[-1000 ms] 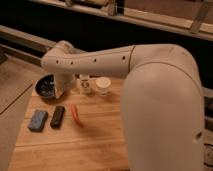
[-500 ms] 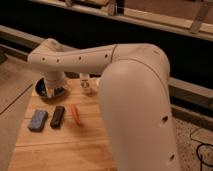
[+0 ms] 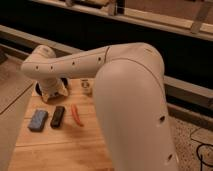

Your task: Place the eraser in the ceramic cup

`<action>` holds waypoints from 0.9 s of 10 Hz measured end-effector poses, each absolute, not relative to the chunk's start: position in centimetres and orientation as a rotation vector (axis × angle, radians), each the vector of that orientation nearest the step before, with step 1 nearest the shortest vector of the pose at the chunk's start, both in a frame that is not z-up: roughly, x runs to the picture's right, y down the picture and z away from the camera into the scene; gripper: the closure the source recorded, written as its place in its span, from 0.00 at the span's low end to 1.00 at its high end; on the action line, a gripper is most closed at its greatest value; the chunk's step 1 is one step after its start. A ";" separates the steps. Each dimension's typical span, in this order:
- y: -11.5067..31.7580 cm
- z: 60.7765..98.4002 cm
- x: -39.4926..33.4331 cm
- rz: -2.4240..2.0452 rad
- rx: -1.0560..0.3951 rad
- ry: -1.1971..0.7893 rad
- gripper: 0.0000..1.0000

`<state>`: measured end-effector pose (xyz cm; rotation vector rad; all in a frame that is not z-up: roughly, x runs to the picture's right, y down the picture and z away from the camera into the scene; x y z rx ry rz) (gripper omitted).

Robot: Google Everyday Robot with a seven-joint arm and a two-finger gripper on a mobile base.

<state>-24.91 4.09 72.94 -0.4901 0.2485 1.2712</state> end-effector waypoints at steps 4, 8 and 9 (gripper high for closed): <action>5.2 73.9 -23.9 1.533 -0.463 0.300 0.35; 7.5 75.7 -22.5 1.494 -0.386 0.398 0.35; 8.2 76.0 -23.2 1.431 -0.376 0.412 0.35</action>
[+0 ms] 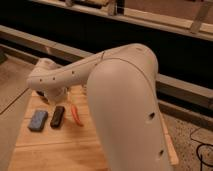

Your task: Place the eraser in the ceramic cup

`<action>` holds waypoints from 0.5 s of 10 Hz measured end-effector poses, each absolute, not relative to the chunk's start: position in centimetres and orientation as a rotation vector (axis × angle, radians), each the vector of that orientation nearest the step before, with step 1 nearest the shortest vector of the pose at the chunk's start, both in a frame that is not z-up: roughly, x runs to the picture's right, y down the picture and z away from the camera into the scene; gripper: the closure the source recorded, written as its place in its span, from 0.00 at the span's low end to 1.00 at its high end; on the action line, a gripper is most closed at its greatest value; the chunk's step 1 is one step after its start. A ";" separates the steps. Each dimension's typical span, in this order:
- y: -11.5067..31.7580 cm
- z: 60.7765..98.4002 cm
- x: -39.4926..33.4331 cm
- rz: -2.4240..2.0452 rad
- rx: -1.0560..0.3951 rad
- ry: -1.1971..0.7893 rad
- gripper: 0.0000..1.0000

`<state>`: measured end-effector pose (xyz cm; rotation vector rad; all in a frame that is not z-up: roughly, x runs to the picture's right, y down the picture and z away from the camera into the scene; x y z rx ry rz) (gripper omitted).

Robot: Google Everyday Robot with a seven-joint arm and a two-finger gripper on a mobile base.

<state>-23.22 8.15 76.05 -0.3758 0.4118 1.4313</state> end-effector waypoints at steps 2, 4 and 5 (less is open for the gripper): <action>8.5 76.3 -24.2 1.386 -0.372 0.417 0.35; 8.6 76.8 -24.7 1.372 -0.380 0.423 0.35; 8.6 77.1 -24.6 1.383 -0.389 0.429 0.35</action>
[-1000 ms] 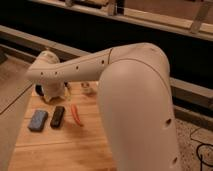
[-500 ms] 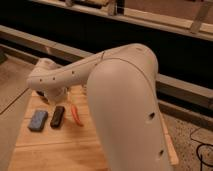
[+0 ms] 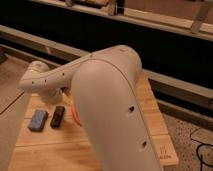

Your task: Place the eraser in the ceramic cup

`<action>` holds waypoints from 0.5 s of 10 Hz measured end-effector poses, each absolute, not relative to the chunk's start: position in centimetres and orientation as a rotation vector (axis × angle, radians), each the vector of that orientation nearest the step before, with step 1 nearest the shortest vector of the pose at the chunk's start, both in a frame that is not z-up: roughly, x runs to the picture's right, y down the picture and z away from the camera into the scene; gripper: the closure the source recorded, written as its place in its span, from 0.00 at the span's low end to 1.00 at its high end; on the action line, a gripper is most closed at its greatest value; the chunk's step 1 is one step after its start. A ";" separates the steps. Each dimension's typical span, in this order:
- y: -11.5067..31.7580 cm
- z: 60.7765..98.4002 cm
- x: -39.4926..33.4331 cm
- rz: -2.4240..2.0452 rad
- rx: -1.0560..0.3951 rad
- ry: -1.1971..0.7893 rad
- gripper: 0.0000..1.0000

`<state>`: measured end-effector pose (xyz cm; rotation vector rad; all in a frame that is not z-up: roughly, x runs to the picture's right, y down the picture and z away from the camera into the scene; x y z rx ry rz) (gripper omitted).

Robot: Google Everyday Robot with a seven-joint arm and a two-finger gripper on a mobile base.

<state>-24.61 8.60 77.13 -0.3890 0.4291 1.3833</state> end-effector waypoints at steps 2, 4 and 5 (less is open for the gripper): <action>8.9 78.0 -24.3 1.425 -0.425 0.450 0.35; 9.1 78.5 -24.5 1.425 -0.443 0.457 0.35; 9.2 78.6 -24.9 1.414 -0.448 0.453 0.35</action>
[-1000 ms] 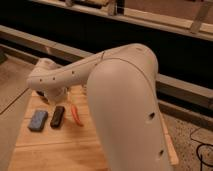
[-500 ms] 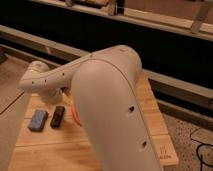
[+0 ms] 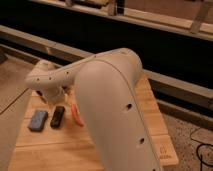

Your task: Place the eraser in the ceramic cup

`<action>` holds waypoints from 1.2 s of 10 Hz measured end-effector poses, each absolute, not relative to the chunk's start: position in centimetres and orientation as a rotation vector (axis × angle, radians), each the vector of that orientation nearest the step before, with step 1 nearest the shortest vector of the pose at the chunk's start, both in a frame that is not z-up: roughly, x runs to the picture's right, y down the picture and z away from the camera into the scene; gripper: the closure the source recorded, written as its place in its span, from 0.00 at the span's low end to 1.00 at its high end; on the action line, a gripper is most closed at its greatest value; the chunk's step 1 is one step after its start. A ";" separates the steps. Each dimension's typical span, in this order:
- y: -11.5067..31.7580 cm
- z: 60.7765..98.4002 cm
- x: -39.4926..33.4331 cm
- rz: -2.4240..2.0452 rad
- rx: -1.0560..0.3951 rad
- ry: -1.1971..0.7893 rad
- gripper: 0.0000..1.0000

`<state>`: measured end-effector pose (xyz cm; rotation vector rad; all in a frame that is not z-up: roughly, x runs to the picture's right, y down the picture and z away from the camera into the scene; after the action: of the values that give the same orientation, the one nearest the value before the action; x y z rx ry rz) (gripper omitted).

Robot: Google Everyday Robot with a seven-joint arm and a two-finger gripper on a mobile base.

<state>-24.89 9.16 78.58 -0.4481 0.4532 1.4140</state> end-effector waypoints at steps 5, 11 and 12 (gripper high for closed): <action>10.0 79.1 -26.0 1.368 -0.466 0.464 0.35; 11.5 80.3 -26.1 1.340 -0.491 0.508 0.35; 11.6 80.5 -26.0 1.338 -0.493 0.513 0.35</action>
<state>-26.00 11.63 80.48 -0.4930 0.5133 1.3377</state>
